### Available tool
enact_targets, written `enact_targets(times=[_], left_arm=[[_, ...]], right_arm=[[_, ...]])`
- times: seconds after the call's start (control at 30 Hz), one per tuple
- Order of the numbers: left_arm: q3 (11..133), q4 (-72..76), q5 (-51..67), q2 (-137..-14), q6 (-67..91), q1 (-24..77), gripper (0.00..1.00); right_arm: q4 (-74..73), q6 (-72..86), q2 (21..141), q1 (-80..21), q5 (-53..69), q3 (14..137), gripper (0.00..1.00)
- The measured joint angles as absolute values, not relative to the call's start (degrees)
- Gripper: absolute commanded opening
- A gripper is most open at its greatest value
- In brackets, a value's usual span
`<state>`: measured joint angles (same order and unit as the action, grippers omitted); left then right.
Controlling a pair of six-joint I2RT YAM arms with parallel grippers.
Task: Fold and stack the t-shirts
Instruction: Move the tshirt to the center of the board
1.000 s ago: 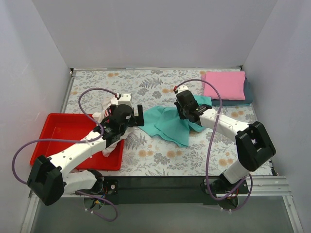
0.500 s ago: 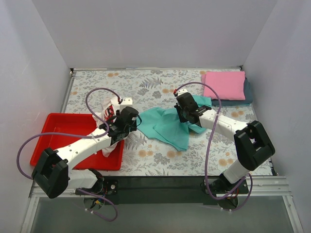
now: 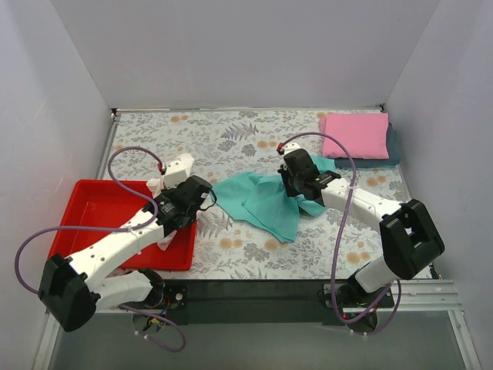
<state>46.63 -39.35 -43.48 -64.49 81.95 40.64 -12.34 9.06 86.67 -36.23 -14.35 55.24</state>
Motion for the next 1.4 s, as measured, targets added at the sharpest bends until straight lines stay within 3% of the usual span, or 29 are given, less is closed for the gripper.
enact_targets(times=[0.27,0.4,0.43,0.47,0.67,0.83,1.0,1.17,1.4], left_arm=[[50.06,-61.8,-56.14,-48.77,103.74,41.19,0.0],[51.29,-70.85,-58.04,-48.29,109.45,41.36,0.75],[51.29,-72.07,-58.02,-48.31,110.08,41.36,0.87],[51.29,-72.99,-57.98,-48.21,110.8,41.36,0.9],[54.02,-73.01,-59.68,-47.18,109.1,41.34,0.9],[55.66,-47.4,-55.77,-57.1,90.98,42.74,0.91],[55.88,-21.21,-42.89,-77.41,76.9,48.8,0.91],[55.86,-10.07,-31.27,-87.57,72.31,50.57,0.85],[53.23,-4.84,-23.81,-88.44,72.73,50.48,0.73]], right_arm=[[-12.12,8.6,84.53,-36.23,-11.84,53.34,0.01],[-11.9,8.62,82.65,-36.23,-9.87,51.99,0.01],[-11.88,8.62,82.13,-36.23,-9.41,51.72,0.01],[-11.9,8.62,81.78,-36.23,-9.04,51.57,0.01],[-11.97,8.62,78.65,-36.23,-7.81,50.54,0.01],[-11.84,8.6,73.54,-36.23,-8.99,50.0,0.01],[-12.03,8.58,72.51,-36.23,-11.55,50.0,0.01],[-12.29,8.62,72.93,-36.23,-12.51,50.0,0.01],[-12.29,8.64,74.76,-35.81,-13.39,50.0,0.01]])
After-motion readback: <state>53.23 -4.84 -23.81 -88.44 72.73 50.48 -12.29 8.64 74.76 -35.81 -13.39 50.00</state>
